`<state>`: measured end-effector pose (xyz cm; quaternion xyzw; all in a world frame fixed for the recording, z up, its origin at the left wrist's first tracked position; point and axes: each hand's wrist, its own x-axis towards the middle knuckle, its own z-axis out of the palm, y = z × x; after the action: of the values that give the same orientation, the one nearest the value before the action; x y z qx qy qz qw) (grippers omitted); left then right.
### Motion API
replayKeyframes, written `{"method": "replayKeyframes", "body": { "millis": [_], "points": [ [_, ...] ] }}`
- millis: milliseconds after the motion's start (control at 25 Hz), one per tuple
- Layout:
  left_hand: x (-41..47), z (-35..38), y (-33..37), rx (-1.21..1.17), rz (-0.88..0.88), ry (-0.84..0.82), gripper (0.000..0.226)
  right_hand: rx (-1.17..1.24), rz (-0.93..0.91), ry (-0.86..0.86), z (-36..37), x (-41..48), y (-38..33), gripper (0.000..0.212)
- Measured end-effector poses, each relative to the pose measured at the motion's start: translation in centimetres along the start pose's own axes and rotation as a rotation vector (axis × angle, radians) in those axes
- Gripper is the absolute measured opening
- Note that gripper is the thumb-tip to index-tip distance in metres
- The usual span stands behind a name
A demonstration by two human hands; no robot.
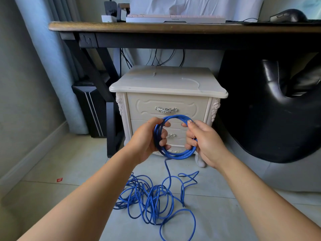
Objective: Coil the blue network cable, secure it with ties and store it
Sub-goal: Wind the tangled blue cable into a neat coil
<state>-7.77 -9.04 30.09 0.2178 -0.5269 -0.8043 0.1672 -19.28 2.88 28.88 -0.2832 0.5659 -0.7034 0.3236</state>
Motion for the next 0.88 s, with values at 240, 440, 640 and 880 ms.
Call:
{"method": "replayKeyframes", "body": {
  "millis": [240,440,640,880],
  "points": [
    [-0.3,0.2,0.1,0.550,0.100,-0.060,0.030,-0.464,-0.011,-0.186,-0.1,-0.4,-0.9,0.032],
    [-0.5,0.8,0.0,0.682,0.010,-0.161,0.033,-0.940,-0.110,-0.268,0.1,-1.2,-1.5,0.062],
    [-0.2,0.5,0.1,0.644,0.015,-0.188,0.029,-0.795,-0.093,-0.297,0.0,-1.2,-1.4,0.081],
    [0.1,-0.7,0.6,0.503,0.179,-0.041,0.027,-0.332,0.206,-0.372,-2.7,-0.7,-0.3,0.044]
  ]
}}
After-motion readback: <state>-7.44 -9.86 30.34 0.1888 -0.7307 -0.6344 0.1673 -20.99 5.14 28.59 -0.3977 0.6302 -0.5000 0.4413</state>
